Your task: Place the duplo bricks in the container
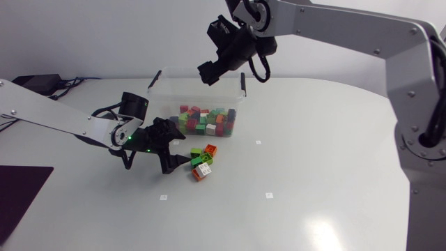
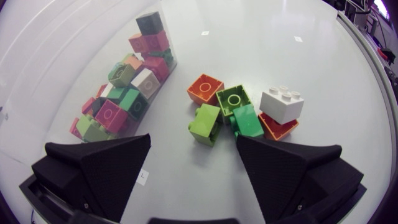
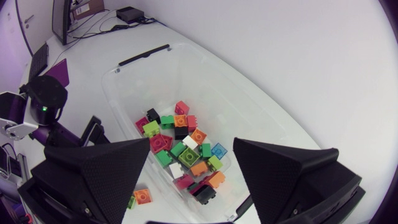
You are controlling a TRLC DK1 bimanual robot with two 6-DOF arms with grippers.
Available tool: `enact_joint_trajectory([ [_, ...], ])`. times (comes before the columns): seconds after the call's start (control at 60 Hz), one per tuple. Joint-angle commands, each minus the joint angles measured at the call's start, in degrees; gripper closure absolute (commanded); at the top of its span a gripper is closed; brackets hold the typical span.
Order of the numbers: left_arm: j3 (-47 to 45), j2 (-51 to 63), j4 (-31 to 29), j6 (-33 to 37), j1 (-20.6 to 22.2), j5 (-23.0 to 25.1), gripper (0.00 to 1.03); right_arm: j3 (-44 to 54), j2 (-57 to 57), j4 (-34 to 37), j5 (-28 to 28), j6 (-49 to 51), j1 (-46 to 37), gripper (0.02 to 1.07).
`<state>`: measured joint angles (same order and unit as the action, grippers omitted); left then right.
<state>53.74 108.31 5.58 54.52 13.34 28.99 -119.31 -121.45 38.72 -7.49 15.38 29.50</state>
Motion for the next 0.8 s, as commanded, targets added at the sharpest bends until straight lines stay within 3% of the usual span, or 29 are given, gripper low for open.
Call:
enact_joint_trajectory([
  [0.0,1.02,2.17,0.74,1.64,0.81,-0.43,0.07,4.52,4.64,-0.93,-0.51,-0.52,0.12,0.07],
  [0.4,3.13,4.98,1.8,1.64,2.56,-0.69,0.08,31.5,20.46,-9.19,-1.83,0.09,1.97,0.07],
  [0.55,4.18,5.86,1.8,1.46,2.83,-0.6,0.12,38.62,23.01,-10.68,-1.92,0.8,3.55,0.07],
  [0.65,4.62,6.3,1.8,1.38,3.0,-0.6,0.2,42.58,24.24,-11.83,-1.92,0.97,4.43,0.07],
  [0.783,5.06,7.0,1.8,1.2,3.18,-0.34,0.38,45.48,24.59,-12.7,-2.01,1.32,5.13,0.07],
])
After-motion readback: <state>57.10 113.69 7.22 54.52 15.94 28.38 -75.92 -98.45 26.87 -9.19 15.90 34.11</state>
